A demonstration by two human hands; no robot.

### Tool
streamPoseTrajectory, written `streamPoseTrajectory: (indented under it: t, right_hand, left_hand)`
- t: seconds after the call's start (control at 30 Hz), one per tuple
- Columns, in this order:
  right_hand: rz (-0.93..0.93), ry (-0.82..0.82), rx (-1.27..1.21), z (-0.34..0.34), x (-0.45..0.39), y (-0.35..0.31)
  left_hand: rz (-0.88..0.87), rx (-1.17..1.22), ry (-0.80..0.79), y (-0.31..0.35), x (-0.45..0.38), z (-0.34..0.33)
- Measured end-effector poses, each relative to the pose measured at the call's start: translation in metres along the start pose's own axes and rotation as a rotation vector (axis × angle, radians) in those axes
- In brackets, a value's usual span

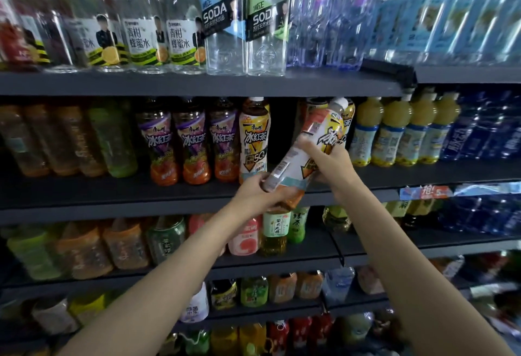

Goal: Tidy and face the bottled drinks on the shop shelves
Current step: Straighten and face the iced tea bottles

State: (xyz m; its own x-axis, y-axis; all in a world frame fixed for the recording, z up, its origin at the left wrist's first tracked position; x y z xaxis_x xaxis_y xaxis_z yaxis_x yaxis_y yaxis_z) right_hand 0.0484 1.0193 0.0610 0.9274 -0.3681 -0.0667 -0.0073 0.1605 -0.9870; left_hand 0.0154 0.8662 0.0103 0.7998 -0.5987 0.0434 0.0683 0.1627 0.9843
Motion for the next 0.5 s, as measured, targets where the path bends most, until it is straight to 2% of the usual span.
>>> streamPoseTrajectory:
  t: [0.07, 0.13, 0.17, 0.23, 0.3, 0.4, 0.5]
  right_hand:
    - [-0.084, -0.03, -0.094, -0.004, 0.006, 0.007]
    - [-0.198, -0.114, -0.417, -0.014, 0.012, 0.018]
    - [-0.265, -0.159, -0.595, -0.021, 0.015, 0.024]
    - [-0.362, -0.217, -0.858, -0.034, 0.022, 0.028]
    - [-0.387, -0.21, -0.954, -0.037, 0.027, 0.03]
    - [-0.363, -0.173, -0.959, -0.031, 0.029, 0.028]
    - [-0.294, -0.146, -0.863, -0.024, 0.032, 0.022]
  left_hand:
    - [-0.099, -0.234, 0.215, 0.012, 0.01, 0.013]
    - [-0.283, -0.454, 0.38, 0.032, 0.023, 0.022]
    - [-0.378, -0.548, 0.409, 0.043, 0.03, 0.024]
    - [-0.511, -0.633, 0.378, 0.057, 0.039, 0.024]
    - [-0.532, -0.516, 0.292, 0.062, 0.042, 0.025]
    - [-0.43, -0.256, 0.188, 0.057, 0.045, 0.03]
    - [-0.341, -0.381, 0.139, 0.053, 0.044, 0.033]
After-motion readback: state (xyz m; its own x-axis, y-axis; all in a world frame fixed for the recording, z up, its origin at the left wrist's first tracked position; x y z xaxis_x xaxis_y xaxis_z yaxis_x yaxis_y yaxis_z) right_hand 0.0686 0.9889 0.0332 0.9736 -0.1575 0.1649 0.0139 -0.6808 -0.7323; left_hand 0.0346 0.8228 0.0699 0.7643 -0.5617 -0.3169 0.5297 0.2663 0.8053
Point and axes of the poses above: each hand's wrist, its own x-axis away from the middle knuckle, its own z-axis out of the back of the hand, y = z × x, the point moved 6 cm from there along -x, towards the middle knuckle, and after that the axes turned 8 degrees about -y, right-handed, at the moved point
